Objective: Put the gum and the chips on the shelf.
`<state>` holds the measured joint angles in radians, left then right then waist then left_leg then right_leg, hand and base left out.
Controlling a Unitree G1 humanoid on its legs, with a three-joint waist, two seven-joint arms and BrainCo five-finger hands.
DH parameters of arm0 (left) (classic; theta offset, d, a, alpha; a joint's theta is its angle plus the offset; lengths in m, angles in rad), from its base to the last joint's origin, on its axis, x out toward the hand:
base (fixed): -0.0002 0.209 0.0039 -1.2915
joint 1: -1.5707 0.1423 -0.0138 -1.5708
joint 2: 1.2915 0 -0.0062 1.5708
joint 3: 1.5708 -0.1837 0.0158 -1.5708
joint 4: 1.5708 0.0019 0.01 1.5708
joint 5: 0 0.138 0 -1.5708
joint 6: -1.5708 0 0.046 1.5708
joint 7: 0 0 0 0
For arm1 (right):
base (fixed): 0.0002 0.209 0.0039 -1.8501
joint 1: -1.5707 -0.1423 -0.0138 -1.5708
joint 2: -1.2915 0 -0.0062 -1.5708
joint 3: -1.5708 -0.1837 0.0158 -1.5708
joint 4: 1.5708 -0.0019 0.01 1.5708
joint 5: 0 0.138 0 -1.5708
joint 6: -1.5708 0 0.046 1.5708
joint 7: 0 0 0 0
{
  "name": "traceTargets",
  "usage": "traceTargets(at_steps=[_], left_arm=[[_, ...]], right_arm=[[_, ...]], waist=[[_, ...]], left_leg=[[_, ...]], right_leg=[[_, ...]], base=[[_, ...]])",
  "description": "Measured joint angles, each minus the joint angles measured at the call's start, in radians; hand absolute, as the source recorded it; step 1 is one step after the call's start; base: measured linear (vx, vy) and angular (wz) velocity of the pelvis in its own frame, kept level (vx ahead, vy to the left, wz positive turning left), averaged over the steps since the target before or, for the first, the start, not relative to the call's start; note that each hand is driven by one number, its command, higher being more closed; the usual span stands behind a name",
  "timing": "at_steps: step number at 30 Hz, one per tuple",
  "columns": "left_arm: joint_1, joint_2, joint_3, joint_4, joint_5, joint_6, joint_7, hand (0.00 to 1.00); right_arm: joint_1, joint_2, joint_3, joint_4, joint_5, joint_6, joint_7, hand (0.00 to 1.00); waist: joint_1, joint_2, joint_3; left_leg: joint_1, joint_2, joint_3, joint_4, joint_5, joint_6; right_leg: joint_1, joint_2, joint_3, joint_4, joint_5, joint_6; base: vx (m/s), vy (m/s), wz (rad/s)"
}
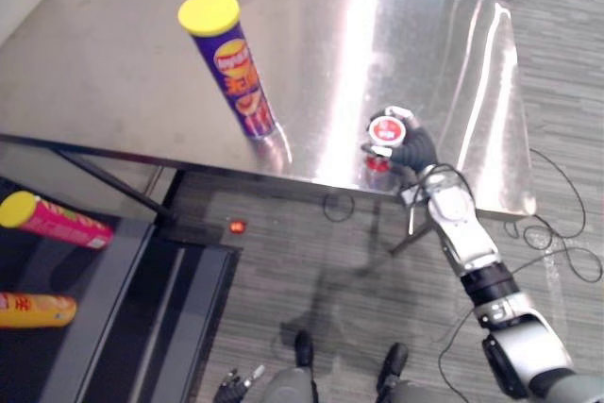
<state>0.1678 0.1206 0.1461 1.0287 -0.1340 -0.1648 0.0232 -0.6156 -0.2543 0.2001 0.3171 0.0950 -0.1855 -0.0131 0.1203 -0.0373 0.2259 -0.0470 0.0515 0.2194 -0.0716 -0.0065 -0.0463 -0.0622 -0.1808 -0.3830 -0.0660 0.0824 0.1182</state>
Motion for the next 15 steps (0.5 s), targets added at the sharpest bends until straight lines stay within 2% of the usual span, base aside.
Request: traceTargets(at_steps=[3, 7, 9, 15], left_arm=[[0.0, -0.001, 0.01, -0.004, 0.003, 0.001, 0.002, 0.0], [-0.002, 0.0, 0.018, -0.003, 0.035, 0.001, 0.002, 0.0], [-0.003, 0.0, 0.019, 0.005, 0.04, 0.001, 0.001, 0.0], [0.001, -0.004, 0.051, 0.009, 0.04, 0.002, -0.008, 0.0]], right_arm=[[0.073, -0.003, -0.036, -0.128, -0.006, 0.004, 0.002, 1.0], [0.201, -0.045, -0.118, -0.393, -0.006, -0.008, 0.022, 1.0], [0.251, -0.066, -0.163, -0.481, -0.005, -0.026, 0.032, 1.0], [0.363, -0.066, -0.237, -0.566, 0.024, -0.045, 0.066, 1.0]], waist=[[-0.004, 0.0, 0.0], [-0.013, -0.001, -0.001], [-0.033, -0.001, -0.001], [-0.041, -0.009, -0.018]], left_leg=[[0.007, 0.006, -0.008, 0.004, 0.0, 0.0], [0.032, 0.009, -0.028, 0.006, -0.001, -0.001], [0.032, 0.011, -0.042, 0.006, -0.001, 0.0], [0.046, 0.0, -0.036, 0.004, 0.003, 0.007]], right_leg=[[0.015, -0.001, -0.001, -0.002, 0.0, 0.0], [0.05, -0.001, -0.007, 0.004, 0.0, 0.0], [0.048, -0.003, -0.008, 0.023, -0.001, 0.001], [0.049, -0.015, 0.006, 0.035, -0.002, 0.001]], base=[[0.0, -0.014, 0.08], [0.0, 0.002, 0.14], [-0.04, 0.021, 0.15], [-0.06, 0.022, -0.04]])
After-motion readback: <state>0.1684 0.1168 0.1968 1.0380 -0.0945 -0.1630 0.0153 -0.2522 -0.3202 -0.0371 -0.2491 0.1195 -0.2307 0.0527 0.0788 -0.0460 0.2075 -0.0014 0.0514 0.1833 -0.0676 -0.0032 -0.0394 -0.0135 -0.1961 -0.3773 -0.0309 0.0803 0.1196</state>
